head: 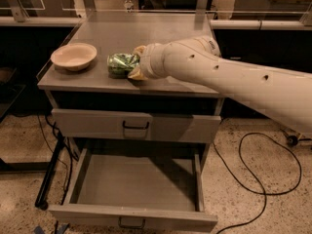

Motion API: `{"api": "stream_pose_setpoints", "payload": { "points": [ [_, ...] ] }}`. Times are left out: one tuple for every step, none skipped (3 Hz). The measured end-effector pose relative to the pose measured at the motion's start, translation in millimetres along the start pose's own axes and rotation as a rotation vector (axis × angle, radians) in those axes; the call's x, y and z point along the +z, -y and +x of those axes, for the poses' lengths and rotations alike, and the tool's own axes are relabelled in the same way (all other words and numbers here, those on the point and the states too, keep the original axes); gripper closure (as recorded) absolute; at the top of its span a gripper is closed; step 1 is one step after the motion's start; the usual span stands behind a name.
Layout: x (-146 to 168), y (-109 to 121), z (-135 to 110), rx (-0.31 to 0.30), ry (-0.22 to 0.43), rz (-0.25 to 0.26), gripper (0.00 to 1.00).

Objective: Pick green can from middle drawer and place on counter

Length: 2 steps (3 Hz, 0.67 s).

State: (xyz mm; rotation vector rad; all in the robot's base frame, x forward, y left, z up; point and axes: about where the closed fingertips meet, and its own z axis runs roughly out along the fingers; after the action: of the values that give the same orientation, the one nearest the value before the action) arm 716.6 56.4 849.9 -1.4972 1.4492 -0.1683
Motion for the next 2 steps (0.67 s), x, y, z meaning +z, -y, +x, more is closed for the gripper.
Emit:
{"api": "stream_pose_setpoints", "payload": {
  "points": [
    [0.3,-1.8,0.1,0.005,0.008,-0.021,1.0],
    [0.3,-1.7,0.0,0.005,0.008,-0.021,0.75]
  ]
}}
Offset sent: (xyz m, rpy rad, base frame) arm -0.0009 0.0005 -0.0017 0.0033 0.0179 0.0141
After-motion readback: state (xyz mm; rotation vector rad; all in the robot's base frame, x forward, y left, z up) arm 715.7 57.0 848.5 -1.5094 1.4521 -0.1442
